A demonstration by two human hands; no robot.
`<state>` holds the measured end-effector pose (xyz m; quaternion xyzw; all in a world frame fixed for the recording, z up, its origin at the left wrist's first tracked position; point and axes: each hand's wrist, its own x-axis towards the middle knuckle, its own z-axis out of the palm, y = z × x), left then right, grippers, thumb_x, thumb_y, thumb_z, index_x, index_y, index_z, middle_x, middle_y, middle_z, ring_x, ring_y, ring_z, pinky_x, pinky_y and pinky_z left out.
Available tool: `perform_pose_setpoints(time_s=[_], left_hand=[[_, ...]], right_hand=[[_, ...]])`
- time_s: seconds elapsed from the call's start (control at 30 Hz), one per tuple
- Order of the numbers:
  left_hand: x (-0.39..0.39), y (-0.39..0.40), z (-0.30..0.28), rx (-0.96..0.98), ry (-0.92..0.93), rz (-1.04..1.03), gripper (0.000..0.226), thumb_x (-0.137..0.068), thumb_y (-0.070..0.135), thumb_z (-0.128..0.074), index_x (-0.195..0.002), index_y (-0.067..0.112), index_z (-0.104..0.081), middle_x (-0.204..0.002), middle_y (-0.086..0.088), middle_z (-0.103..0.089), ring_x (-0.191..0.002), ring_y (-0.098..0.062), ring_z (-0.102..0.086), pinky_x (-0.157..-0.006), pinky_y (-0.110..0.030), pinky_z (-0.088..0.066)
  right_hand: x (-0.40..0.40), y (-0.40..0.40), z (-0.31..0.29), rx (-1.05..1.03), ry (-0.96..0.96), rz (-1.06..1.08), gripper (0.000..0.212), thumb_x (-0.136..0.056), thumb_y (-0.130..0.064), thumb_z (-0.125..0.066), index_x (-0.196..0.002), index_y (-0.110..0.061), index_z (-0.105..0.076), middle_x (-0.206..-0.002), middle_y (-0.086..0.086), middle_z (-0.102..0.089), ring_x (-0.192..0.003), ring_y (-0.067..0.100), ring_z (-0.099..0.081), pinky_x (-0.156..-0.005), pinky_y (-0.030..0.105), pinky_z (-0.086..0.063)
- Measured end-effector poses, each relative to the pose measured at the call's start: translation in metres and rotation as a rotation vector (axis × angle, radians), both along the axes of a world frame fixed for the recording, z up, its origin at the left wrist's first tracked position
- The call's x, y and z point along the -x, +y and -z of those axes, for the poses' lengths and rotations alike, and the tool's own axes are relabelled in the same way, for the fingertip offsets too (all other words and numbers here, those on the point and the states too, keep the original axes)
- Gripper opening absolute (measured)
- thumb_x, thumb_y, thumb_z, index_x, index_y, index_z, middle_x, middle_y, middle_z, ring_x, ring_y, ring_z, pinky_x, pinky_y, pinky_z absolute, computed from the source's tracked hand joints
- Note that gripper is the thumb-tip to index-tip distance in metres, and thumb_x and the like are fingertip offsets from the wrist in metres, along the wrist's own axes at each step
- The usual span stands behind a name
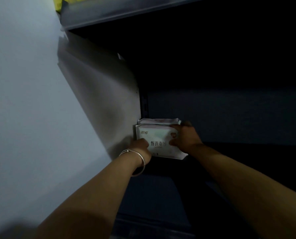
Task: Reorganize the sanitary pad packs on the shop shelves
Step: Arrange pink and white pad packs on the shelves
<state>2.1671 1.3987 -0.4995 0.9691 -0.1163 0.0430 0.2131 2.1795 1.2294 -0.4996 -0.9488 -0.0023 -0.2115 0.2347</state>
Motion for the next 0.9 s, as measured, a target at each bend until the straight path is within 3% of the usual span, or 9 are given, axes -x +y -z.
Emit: perform_pose_setpoints(time_s=[0.17, 0.27, 0.4, 0.5, 0.57, 0.63, 0.73, 0.9], left_hand=[[-0.004, -0.002, 0.003, 0.009, -0.001, 0.037, 0.042, -0.089, -0.001, -0.045, -0.129, 0.010, -0.050, -0.135, -0.010, -0.048, -0.124, -0.025, -0.047, -0.102, -0.024, -0.036], [-0.002, -0.003, 0.005, -0.009, -0.027, 0.059, 0.043, -0.088, -0.004, -0.044, -0.128, 0.010, -0.053, -0.134, -0.009, -0.049, -0.124, -0.025, -0.048, -0.103, -0.024, -0.036], [0.005, -0.003, 0.001, -0.038, -0.032, 0.072, 0.042, -0.089, -0.002, -0.045, -0.128, 0.010, -0.053, -0.136, -0.010, -0.049, -0.126, -0.025, -0.046, -0.102, -0.022, -0.033], [0.018, -0.001, -0.001, -0.061, -0.040, 0.066, 0.042, -0.093, 0.007, -0.047, -0.135, 0.014, -0.047, -0.141, -0.007, -0.045, -0.129, -0.023, -0.043, -0.101, -0.019, -0.030], [0.032, -0.001, -0.001, -0.102, -0.097, 0.057, 0.044, -0.091, 0.011, -0.051, -0.135, 0.015, -0.047, -0.140, -0.008, -0.046, -0.126, -0.024, -0.045, -0.103, -0.023, -0.033], [0.050, 0.002, -0.001, -0.137, -0.155, 0.060, 0.044, -0.090, 0.014, -0.055, -0.134, 0.016, -0.048, -0.138, -0.009, -0.047, -0.124, -0.026, -0.047, -0.105, -0.027, -0.036], [0.083, 0.005, -0.003, -0.186, -0.196, 0.070, 0.042, -0.091, 0.019, -0.054, -0.132, 0.016, -0.048, -0.137, -0.009, -0.048, -0.123, -0.027, -0.047, -0.105, -0.032, -0.036], [0.153, 0.013, -0.003, -0.243, -0.246, 0.072, 0.046, -0.088, 0.019, -0.058, -0.133, 0.018, -0.046, -0.136, -0.008, -0.048, -0.123, -0.028, -0.047, -0.103, -0.033, -0.036]], right_hand=[[-0.009, 0.006, 0.002, -0.006, -0.002, 0.042, 0.067, -0.080, -0.018, -0.072, -0.140, -0.023, -0.042, -0.145, 0.013, -0.028, -0.123, 0.028, -0.047, -0.099, 0.027, -0.039], [-0.012, 0.011, 0.005, -0.031, -0.006, 0.073, 0.076, -0.082, -0.017, -0.069, -0.146, -0.019, -0.029, -0.149, 0.013, -0.024, -0.125, 0.030, -0.046, -0.098, 0.030, -0.041], [-0.002, 0.012, 0.009, -0.098, 0.038, 0.096, 0.099, -0.083, -0.021, -0.069, -0.151, -0.017, 0.003, -0.158, 0.014, 0.005, -0.141, 0.035, -0.022, -0.109, 0.039, -0.032], [0.020, 0.009, 0.007, 0.021, 0.038, 0.146, 0.097, -0.087, -0.031, -0.063, -0.150, -0.015, 0.009, -0.158, 0.013, 0.007, -0.145, 0.035, -0.006, -0.116, 0.045, -0.017], [0.043, 0.009, 0.004, 0.174, 0.074, 0.149, 0.086, -0.089, -0.031, -0.059, -0.151, -0.018, -0.001, -0.158, 0.013, -0.005, -0.144, 0.034, -0.013, -0.116, 0.044, -0.017], [0.067, 0.012, 0.002, 0.313, 0.142, 0.090, 0.068, -0.090, -0.032, -0.057, -0.148, -0.020, -0.023, -0.152, 0.011, -0.026, -0.137, 0.031, -0.028, -0.113, 0.041, -0.025], [0.108, 0.018, 0.002, 0.447, 0.148, 0.014, 0.041, -0.088, -0.026, -0.056, -0.128, -0.018, -0.051, -0.132, 0.009, -0.051, -0.119, 0.030, -0.048, -0.097, 0.036, -0.040], [0.187, 0.028, -0.006, 0.479, 0.056, -0.032, 0.036, -0.086, -0.020, -0.056, -0.121, -0.012, -0.056, -0.125, 0.012, -0.055, -0.115, 0.032, -0.049, -0.093, 0.038, -0.043]])
